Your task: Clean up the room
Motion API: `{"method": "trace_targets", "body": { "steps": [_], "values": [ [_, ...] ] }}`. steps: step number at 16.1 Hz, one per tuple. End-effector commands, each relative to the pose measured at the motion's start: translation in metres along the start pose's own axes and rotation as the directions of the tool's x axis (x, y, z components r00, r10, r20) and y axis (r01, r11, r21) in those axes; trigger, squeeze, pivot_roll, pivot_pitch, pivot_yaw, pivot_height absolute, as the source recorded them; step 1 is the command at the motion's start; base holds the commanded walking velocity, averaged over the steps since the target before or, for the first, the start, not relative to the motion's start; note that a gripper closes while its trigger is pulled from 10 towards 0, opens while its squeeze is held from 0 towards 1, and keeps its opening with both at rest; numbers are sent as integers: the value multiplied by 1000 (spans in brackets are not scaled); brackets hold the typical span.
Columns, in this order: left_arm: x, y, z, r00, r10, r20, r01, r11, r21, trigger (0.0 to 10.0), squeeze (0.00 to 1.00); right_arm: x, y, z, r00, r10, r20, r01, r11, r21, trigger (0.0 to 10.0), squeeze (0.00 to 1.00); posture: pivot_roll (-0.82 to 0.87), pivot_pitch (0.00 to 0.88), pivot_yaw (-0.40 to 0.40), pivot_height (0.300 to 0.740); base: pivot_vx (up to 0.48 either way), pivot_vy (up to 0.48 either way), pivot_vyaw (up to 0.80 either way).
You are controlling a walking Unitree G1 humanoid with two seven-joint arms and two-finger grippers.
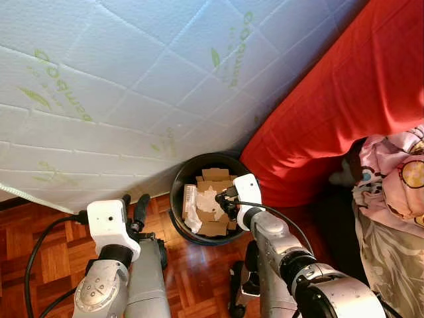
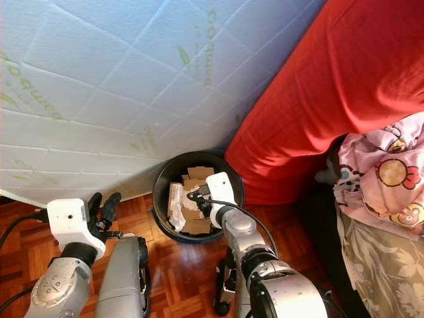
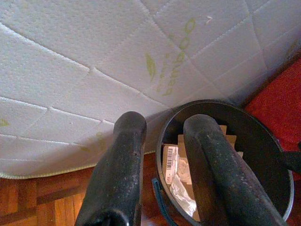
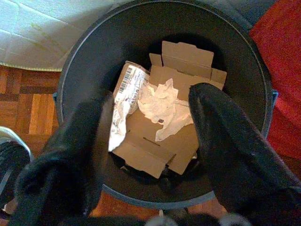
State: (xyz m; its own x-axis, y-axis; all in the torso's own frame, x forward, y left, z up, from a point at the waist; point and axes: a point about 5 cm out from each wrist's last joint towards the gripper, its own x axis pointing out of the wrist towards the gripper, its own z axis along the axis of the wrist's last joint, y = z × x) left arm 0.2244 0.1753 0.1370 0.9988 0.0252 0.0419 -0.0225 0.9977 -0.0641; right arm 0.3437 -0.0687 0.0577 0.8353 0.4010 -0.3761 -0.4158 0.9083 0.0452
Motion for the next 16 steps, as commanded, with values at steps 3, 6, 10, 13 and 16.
{"method": "trace_targets", "body": {
  "steps": [3, 6, 10, 13, 16],
  "values": [
    [0, 5, -10, 999, 19, -42, -19, 1000, 13, 10000, 0, -6, -14, -9, 999, -50, 15, 49, 996, 81, 10000, 0, 266, 414, -93, 604, 0, 0, 0],
    [6, 12, -20, 997, 18, -70, -17, 1000, 23, 10000, 0, -22, -50, -21, 979, -196, 59, 179, 960, 217, 10000, 0, 234, 365, -90, 604, 0, 0, 0],
    [12, 20, -40, 993, 27, -118, -25, 1000, 16, 10000, 0, -58, -79, -71, 956, -293, 12, 280, 923, 263, 10000, 0, 198, 288, -90, 649, 0, 0, 0],
    [17, 29, -64, 983, 40, -181, -37, 999, 17, 10000, 0, -76, -81, -102, 942, -330, -62, 333, 897, 289, 10000, 0, 174, 211, -77, 684, 0, 0, 0],
    [21, 41, -95, 960, 51, -277, -45, 999, 27, 10000, 0, -77, -71, -116, 932, -341, -123, 363, 874, 324, 10000, 0, 153, 135, -59, 724, 0, 0, 0]
  ]
}}
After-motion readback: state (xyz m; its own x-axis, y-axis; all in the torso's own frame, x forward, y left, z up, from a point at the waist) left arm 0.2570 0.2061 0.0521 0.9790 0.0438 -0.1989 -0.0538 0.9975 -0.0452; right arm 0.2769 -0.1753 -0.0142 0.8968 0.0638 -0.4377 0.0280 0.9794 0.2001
